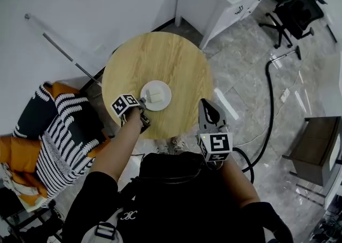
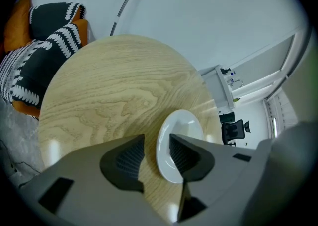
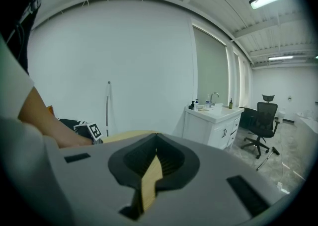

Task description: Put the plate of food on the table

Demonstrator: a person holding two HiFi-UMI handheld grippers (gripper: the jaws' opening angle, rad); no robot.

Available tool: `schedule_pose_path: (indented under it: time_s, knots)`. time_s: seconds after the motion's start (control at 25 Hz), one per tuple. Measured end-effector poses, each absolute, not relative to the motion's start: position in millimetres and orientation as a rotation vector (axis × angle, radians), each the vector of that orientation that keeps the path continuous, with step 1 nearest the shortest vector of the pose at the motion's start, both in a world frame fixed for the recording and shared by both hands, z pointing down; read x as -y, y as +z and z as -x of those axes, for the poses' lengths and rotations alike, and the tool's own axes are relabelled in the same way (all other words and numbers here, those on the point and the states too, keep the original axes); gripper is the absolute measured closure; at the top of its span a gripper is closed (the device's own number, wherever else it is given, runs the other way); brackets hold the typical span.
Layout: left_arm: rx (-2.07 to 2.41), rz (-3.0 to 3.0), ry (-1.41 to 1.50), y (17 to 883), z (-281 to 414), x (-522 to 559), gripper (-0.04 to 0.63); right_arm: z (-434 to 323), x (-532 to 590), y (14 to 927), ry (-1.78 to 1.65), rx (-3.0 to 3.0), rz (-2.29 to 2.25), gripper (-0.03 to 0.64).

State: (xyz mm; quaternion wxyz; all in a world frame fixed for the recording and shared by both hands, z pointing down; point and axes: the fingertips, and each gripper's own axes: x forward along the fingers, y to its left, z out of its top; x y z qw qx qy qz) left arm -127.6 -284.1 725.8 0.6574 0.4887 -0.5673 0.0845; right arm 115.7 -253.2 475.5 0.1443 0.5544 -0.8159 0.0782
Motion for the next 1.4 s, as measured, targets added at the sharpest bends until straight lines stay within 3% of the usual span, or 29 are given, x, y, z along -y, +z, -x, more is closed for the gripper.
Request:
schedule_pose_path:
  time_s: [0.28,0.36,0.68,1.16,1.4]
  knots:
    - [1.221,-1.178,0.138,705,129,274,0.464,-98,259,476,0.235,2.405,-1.553,0.609]
    - [1.246,-1.213,0.154,698,134,271,0.589,-91,261,476,0.238,2.426,-1.532,0.609]
    - [1.211,-1.584,0.141,644,131,275,0.589,-59,268,475,0.238,2.489,-1.468,0.609]
    - [1.249,-2.651,0.196,453,69,252,0.589,-34,272,449,0.193,2.614,-1.449,0.609]
    - [1.344,-2.710,0.185,405,72,242,0.589,-26,272,433,0.194,2.710,-1.443,0.611]
